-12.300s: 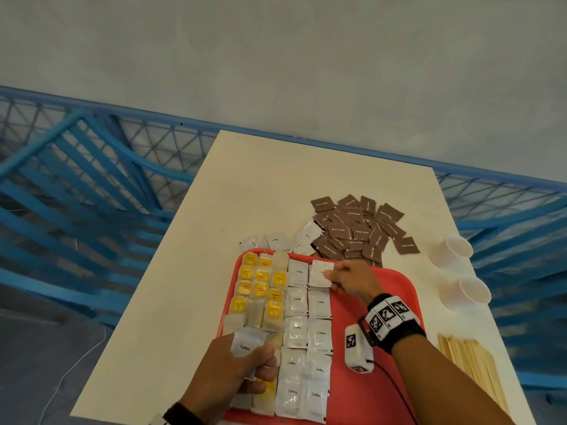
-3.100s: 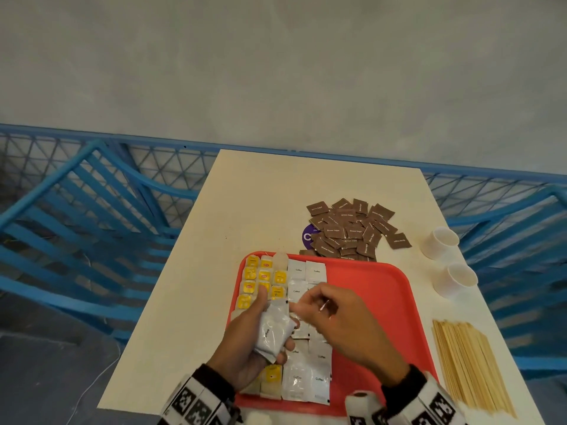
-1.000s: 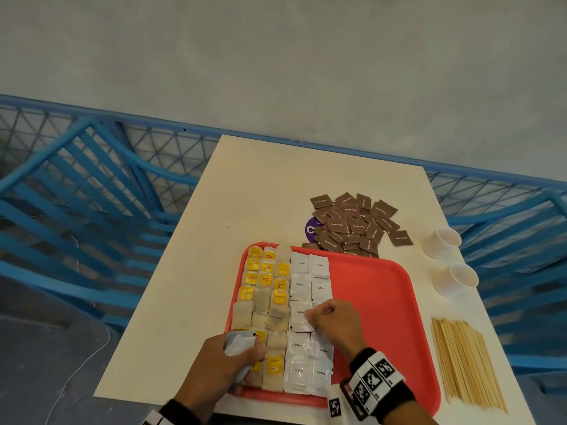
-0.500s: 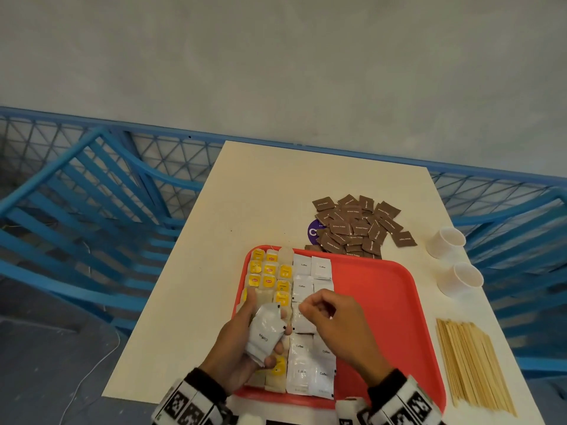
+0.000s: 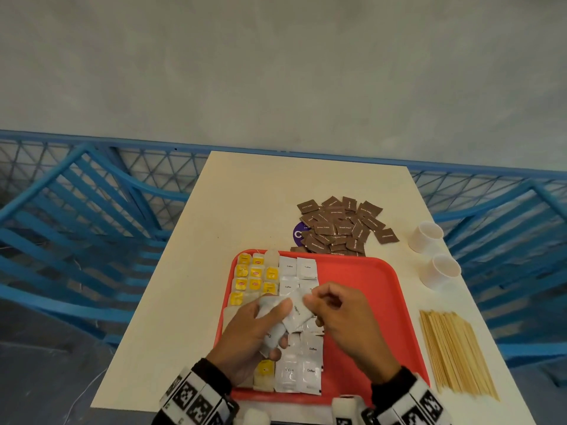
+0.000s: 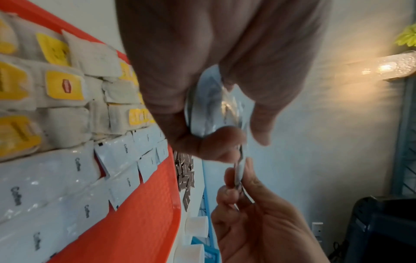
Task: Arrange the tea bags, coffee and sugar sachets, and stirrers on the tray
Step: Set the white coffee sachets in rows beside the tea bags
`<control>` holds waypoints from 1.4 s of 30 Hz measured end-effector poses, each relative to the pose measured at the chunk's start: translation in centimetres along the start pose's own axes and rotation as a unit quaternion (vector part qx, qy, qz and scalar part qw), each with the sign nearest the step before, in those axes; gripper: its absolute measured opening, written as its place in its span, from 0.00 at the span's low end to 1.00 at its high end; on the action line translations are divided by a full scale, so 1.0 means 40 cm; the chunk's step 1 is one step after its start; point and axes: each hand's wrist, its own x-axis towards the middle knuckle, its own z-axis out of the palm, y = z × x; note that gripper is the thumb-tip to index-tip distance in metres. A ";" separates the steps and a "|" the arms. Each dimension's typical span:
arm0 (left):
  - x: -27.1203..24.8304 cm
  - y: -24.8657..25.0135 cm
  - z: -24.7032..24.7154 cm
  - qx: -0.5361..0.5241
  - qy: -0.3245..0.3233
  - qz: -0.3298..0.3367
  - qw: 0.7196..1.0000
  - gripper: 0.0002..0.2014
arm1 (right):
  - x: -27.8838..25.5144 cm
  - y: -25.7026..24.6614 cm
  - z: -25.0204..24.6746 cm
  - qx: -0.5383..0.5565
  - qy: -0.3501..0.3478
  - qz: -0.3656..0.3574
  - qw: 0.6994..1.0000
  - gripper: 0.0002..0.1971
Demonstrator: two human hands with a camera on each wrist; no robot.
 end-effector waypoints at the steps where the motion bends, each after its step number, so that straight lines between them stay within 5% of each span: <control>1: 0.000 0.001 0.000 0.015 0.021 0.023 0.999 0.27 | 0.001 0.003 -0.004 0.034 0.003 0.016 0.999 0.06; 7: 0.013 0.027 -0.004 0.064 0.094 0.099 0.989 0.16 | -0.038 0.002 0.005 0.183 -0.036 0.083 0.979 0.14; 10: 0.013 0.044 -0.014 0.140 0.078 0.096 0.982 0.11 | -0.048 0.006 -0.013 0.069 -0.057 0.046 0.995 0.14; 13: 0.012 0.054 -0.025 0.239 0.025 0.086 0.967 0.07 | -0.043 0.011 -0.029 -0.061 -0.063 -0.043 0.995 0.04; 18: 0.007 0.020 -0.039 0.282 0.028 0.081 0.956 0.05 | -0.044 0.062 -0.025 -0.088 -0.111 -0.012 0.990 0.05; 24: -0.018 -0.039 -0.082 0.216 0.113 0.052 0.969 0.18 | 0.036 0.219 -0.066 -0.072 -0.002 0.122 0.990 0.05; 30: -0.039 -0.084 -0.102 0.201 0.130 0.023 0.971 0.16 | 0.108 0.302 -0.037 -0.012 0.026 0.225 0.974 0.06; 34: -0.041 -0.092 -0.110 0.196 0.132 0.004 0.972 0.20 | 0.109 0.301 -0.021 -0.066 0.060 0.200 0.976 0.10; 42: -0.029 -0.092 -0.104 0.183 0.118 0.008 0.976 0.13 | 0.095 0.305 0.004 -0.139 0.080 0.155 0.975 0.10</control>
